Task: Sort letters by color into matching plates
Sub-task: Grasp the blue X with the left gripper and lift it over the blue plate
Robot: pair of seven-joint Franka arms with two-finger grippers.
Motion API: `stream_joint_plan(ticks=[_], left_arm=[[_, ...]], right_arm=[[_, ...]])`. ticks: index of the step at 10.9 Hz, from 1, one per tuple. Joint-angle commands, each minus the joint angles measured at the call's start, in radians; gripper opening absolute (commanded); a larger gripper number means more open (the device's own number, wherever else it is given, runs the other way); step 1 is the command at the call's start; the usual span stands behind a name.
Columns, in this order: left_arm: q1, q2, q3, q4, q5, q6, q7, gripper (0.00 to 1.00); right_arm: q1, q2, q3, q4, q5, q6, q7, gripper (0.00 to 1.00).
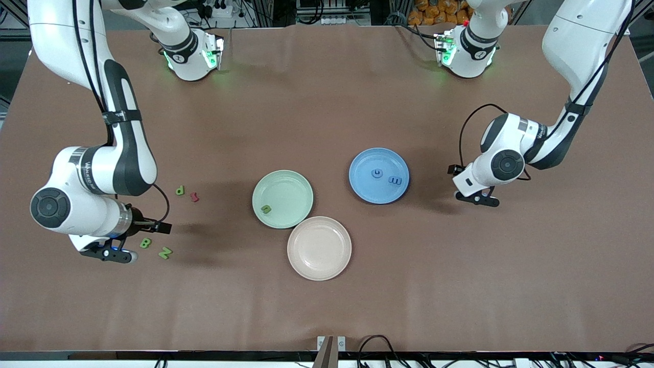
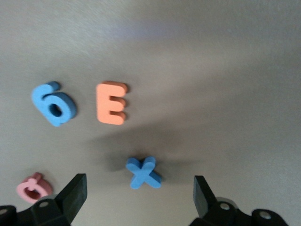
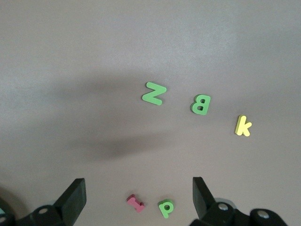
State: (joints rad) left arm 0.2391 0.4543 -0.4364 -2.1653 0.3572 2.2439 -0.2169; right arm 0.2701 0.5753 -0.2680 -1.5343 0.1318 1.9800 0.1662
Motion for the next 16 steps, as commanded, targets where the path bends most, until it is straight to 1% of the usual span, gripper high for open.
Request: stream_joint_plan(ticks=[1,13,14,15,16], left_arm=[[-0.001,-0.022,0.004,-0.047,0.023,0.057,0.008,1.0],[-0.001,0.014,0.019,-0.045,0.031,0.105,0.008,1.0],[-0.001,0.014,0.021,-0.045,0.031,0.111,0.008,0.95],[-0.001,0.014,0.021,-0.045,0.029,0.111,0.007,0.46],[-0.001,0.014,0.025,-0.044,0.029,0.111,0.002,0.0]], right_arm=[[-0.003,-0.011,0.003,0.008,-0.018,-0.017,-0.005,1.0],[-0.012,-0.009,0.003,0.025,-0.012,-0.009,-0.039,1.0],[-0.012,-0.009,0.003,0.025,-0.012,-0.007,-0.039,1.0],[-0.012,-0.009,0.003,0.025,-0.012,-0.007,-0.04,1.0],[-0.012,-0.009,0.003,0.025,-0.012,-0.006,-0.04,1.0]])
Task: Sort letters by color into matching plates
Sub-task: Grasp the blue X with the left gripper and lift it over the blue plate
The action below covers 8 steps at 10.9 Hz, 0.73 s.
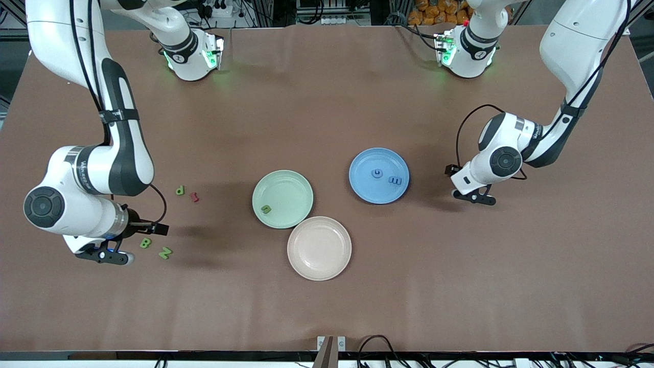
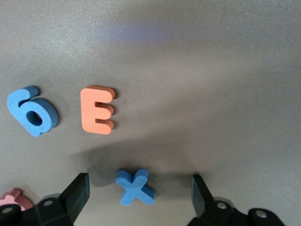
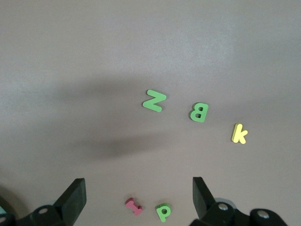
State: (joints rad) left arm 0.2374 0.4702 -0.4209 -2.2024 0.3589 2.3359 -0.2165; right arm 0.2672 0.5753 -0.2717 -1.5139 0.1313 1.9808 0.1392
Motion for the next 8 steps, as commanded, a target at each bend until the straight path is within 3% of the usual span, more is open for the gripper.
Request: stream_joint_plan(ticks=[1,8], left_arm=[[0.0,-0.001,0.01,-0.007,0.028,0.02,0.002,0.0],[0.0,-0.011,0.01,-0.008,0.029,0.017,-0.009,0.0]], right_arm=[[-0.01,-0.008,0.006,0.004,-0.01,-0.007,-0.013,1.0],[-0.014,0.006,0.006,-0.002,-0.004,0.023,0.002,1.0]])
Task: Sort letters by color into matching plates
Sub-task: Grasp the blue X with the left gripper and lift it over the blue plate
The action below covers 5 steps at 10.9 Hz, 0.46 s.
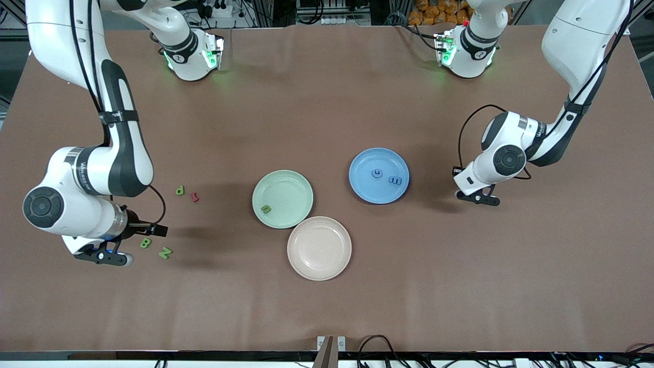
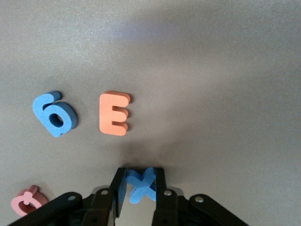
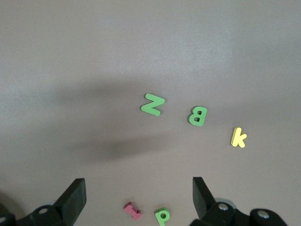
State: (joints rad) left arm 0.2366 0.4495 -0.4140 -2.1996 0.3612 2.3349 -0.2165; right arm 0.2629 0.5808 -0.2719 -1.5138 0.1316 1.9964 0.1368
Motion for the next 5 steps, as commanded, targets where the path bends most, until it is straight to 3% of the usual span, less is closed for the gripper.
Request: stream_joint_plan(ticks=[1,4,5], left_arm=[[-0.002,0.003,0.003,-0.008,0.025,0.014,-0.012,0.0],[-0.014,-0.014,-0.025,0.03,0.015,-0.009,-0.066,0.0],[-0.01,-0.024,-0.143,0.193,-0.043,-0.254,-0.136,0.0]], right_arm=[[-0.01,0.002,0.007,-0.002,-0.004,0.007,0.006,1.0],[-0.01,0.005,0.007,-0.005,-0.004,0.024,0.006,1.0],[-0.008,0.022,-0.001,-0.006,0.0,0.041,0.007,1.0]])
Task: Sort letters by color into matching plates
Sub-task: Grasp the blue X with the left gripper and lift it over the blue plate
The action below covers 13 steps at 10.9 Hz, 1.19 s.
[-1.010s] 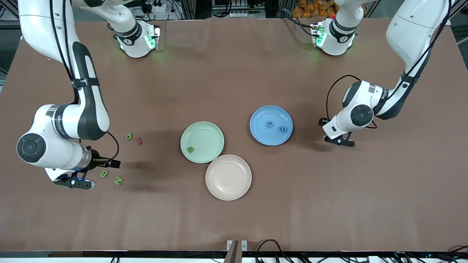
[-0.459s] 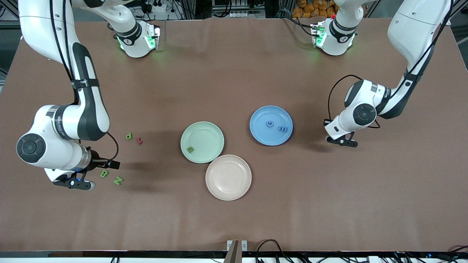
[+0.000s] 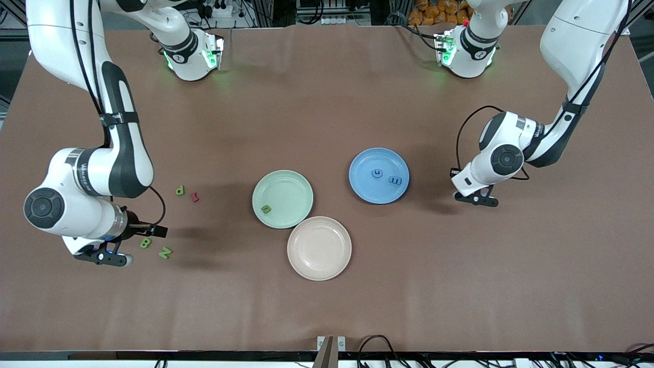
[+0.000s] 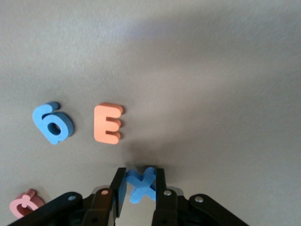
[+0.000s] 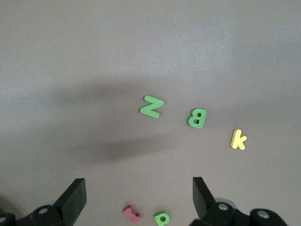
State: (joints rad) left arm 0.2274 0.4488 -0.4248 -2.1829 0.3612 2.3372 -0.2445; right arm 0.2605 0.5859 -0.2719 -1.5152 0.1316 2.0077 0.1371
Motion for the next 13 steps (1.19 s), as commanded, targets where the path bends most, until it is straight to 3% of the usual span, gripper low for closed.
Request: stream_joint_plan(ticks=[1,6,10,13], left_arm=[[-0.002,-0.024,-0.167,0.214,-0.048,-0.307,-0.145,0.0],[-0.017,-0.006,-0.29,0.253,-0.053,-0.328,-0.324,0.0],[-0.111,0.063,-0.289,0.308,-0.053,-0.319,-0.432,0.0],[-0.137,0.103,-0.289,0.328,-0.048,-0.297,-0.461,0.0]], right_arm=[[-0.006,0.017,-0.001,-0.005,0.014,0.031,0.009,1.0],[0.003,0.032,-0.003,-0.022,0.043,0.098,0.155,1.0],[0.02,0.075,-0.001,-0.039,0.08,0.187,0.379,1.0],[0.025,0.087,-0.001,-0.072,0.089,0.243,0.423,1.0]])
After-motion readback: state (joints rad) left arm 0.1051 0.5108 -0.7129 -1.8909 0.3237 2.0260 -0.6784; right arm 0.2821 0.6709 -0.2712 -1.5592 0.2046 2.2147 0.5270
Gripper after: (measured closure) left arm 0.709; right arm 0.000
